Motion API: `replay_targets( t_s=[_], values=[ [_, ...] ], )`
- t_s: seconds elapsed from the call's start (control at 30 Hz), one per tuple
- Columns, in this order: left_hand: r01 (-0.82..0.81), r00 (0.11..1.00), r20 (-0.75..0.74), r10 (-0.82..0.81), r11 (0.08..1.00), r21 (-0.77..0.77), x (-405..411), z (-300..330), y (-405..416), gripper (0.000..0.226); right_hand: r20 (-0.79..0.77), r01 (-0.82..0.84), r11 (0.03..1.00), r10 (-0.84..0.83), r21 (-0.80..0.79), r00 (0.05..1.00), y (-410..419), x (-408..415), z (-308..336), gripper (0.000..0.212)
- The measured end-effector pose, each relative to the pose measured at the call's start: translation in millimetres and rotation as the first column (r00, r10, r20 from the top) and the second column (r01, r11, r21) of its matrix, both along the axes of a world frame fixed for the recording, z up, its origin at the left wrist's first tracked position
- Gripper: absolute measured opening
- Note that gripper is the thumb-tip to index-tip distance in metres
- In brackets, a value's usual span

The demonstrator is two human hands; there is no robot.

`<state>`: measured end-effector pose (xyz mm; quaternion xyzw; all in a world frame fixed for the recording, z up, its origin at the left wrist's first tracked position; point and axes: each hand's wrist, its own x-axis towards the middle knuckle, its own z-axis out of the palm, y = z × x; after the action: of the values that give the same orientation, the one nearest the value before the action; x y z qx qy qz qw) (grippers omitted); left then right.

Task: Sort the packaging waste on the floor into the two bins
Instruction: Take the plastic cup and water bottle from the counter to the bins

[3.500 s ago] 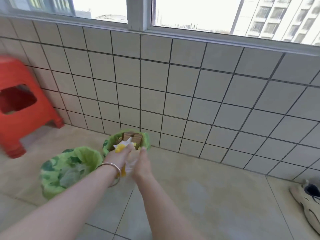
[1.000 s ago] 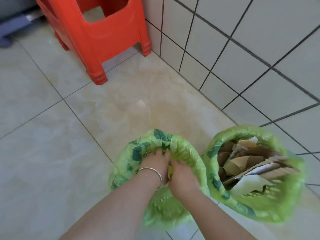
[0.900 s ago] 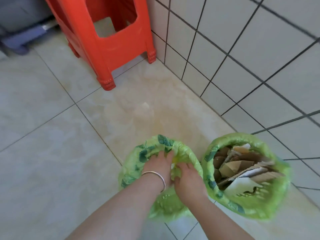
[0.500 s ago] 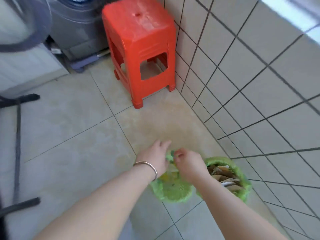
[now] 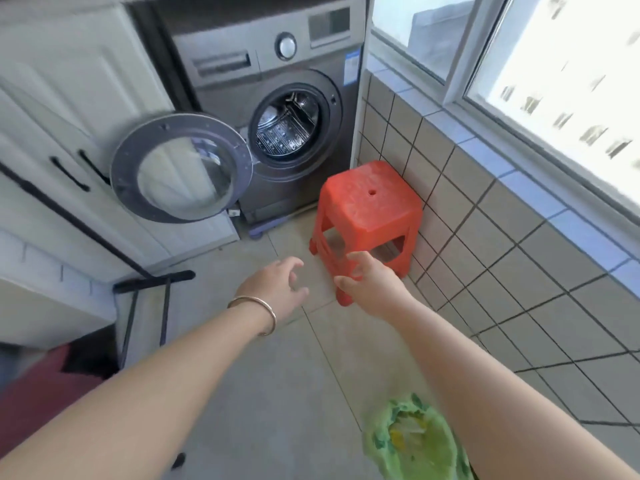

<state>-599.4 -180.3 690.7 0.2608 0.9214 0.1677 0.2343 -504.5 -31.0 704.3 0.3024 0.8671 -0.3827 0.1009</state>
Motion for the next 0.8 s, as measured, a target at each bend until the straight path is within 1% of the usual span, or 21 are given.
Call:
replay_targets(
  t_s=[0.1, 0.23, 0.4, 0.5, 0.57, 0.63, 0.7, 0.8],
  values=[
    [-0.082, 0.997, -0.005, 0.082, 0.996, 0.015, -39, 38, -28, 0.046, -0.031, -0.007, 0.999, 0.005, -0.051, 1.000, -16, -36, 31, 0.055],
    [-0.179, 0.983, -0.027, 0.180, 0.983, 0.051, -87, 75, -48, 0.049, -0.042, -0.116, 0.993, 0.116, -0.005, 0.992, -23, -86, 69, 0.053],
    [-0.227, 0.969, -0.077, 0.236, 0.967, 0.112, -155, 121, -51, 0.051, -0.105, -0.167, 0.986, 0.169, 0.025, 0.980, -16, -162, 114, 0.048],
    [-0.246, 0.954, -0.140, 0.266, 0.958, 0.147, -213, 152, -42, 0.052, -0.053, -0.328, 0.936, 0.336, 0.127, 0.940, -6, -222, 134, 0.048],
    [-0.270, 0.940, -0.155, 0.302, 0.942, 0.197, -250, 169, -37, 0.050, -0.033, -0.371, 0.918, 0.379, 0.139, 0.925, 1, -266, 149, 0.048],
    [-0.302, 0.929, -0.150, 0.337, 0.929, 0.214, -284, 181, -34, 0.052, -0.017, -0.445, 0.880, 0.453, 0.166, 0.891, 4, -310, 160, 0.040],
    [-0.323, 0.917, -0.167, 0.363, 0.920, 0.224, -320, 190, -31, 0.052, -0.039, -0.434, 0.888, 0.444, 0.150, 0.895, 7, -354, 169, 0.031],
    [-0.351, 0.894, -0.183, 0.410, 0.892, 0.284, -367, 200, -36, 0.050, -0.079, -0.434, 0.890, 0.448, 0.141, 0.891, 3, -415, 183, 0.046]
  ],
)
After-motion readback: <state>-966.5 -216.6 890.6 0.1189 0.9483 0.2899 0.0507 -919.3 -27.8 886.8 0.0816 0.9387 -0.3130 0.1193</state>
